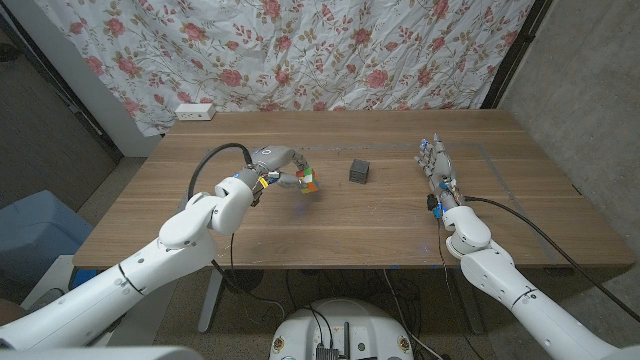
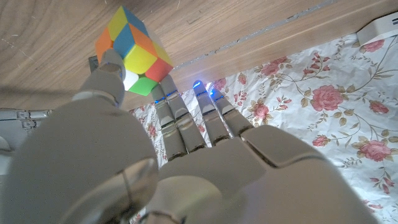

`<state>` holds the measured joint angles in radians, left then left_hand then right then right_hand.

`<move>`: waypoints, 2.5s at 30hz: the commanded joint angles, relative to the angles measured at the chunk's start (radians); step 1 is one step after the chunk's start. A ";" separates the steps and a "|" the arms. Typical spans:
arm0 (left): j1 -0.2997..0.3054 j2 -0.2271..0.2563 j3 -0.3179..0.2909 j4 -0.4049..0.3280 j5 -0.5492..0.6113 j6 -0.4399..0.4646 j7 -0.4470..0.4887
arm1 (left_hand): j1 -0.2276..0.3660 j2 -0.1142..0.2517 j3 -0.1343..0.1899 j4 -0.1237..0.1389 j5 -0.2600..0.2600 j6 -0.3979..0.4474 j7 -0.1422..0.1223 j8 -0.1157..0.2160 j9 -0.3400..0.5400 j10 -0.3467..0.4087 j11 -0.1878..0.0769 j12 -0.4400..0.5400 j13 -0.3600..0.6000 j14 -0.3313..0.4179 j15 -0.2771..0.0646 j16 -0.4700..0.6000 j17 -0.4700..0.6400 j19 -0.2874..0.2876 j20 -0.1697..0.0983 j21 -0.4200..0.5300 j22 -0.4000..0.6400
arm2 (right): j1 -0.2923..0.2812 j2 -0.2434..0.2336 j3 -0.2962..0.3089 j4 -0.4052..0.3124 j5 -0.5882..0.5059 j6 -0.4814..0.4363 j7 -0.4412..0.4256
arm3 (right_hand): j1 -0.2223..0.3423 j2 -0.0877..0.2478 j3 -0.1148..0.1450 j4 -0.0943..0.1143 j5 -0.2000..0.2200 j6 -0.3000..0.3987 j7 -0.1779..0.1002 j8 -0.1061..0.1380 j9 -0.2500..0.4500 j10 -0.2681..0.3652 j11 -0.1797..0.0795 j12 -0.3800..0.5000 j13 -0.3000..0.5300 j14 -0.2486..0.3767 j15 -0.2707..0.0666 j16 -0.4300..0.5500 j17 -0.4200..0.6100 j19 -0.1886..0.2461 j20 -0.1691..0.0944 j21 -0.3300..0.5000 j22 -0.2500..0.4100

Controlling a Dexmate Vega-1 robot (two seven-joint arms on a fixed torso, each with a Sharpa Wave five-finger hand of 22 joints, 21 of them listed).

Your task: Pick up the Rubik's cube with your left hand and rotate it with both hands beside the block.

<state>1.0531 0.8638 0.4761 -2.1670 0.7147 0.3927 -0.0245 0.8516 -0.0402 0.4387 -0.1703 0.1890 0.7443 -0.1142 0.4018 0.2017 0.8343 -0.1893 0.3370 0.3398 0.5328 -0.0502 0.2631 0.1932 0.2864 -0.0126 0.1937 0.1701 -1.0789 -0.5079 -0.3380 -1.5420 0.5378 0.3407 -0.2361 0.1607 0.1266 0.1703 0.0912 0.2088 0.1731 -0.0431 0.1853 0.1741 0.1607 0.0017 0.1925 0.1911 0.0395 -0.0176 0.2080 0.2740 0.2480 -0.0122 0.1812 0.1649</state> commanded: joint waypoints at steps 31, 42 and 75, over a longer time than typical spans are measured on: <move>0.055 -0.158 -0.061 0.100 -0.545 -0.053 0.346 | 0.018 0.031 -0.016 0.001 0.007 0.055 0.040 0.014 0.006 0.069 -0.033 0.008 0.022 0.024 -0.145 0.011 0.002 0.004 0.005 0.002 0.003 | 0.024 0.003 -0.010 0.011 -0.019 0.012 0.014 | -0.011 -0.003 0.016 -0.006 0.005 0.010 -0.007 0.003 0.003 0.006 0.001 0.003 -0.001 0.000 0.007 0.005 -0.003 -0.003 0.008 0.006 0.002; 0.063 -0.181 -0.072 0.119 -0.661 -0.104 0.394 | 0.015 0.031 -0.020 0.003 0.007 0.054 0.042 0.011 0.006 0.073 -0.032 0.008 0.024 0.026 -0.144 0.012 0.002 0.000 0.007 0.000 0.003 | 0.018 0.002 -0.014 0.008 -0.026 0.014 0.012 | -0.013 -0.003 0.018 -0.007 0.005 0.011 -0.007 0.003 0.003 0.006 0.003 0.003 -0.001 -0.001 0.008 0.006 -0.004 -0.003 0.011 0.006 0.003; 0.002 -0.243 -0.038 0.256 -0.887 -0.304 0.379 | 0.004 0.026 -0.040 0.003 0.008 0.015 0.046 -0.021 0.009 0.024 -0.028 -0.023 0.034 -0.004 -0.137 -0.002 -0.002 -0.012 0.024 -0.002 0.005 | 0.004 -0.112 -0.052 -0.128 -0.303 -0.087 -0.085 | -0.010 -0.006 0.029 -0.018 0.006 0.018 -0.010 0.005 0.003 0.010 0.000 0.004 -0.001 0.010 0.003 0.010 -0.009 0.002 0.010 0.008 0.003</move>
<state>1.0880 0.6465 0.4227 -1.9709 -0.0892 0.1670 0.3850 0.8424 -0.0310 0.4000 -0.1674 0.1932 0.7540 -0.0778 0.3839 0.2017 0.8358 -0.1877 0.3172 0.3698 0.5318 -0.0506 0.2624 0.1906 0.2755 0.0054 0.1936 0.1699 -1.0766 -0.5776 -0.3735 -1.6198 0.3305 0.2967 -0.2941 0.1528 0.1186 0.1924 0.0772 0.2088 0.1839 -0.0539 0.1853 0.1741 0.1606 0.0017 0.1925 0.1911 0.0396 -0.0180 0.2080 0.2645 0.2408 -0.0052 0.1851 0.1649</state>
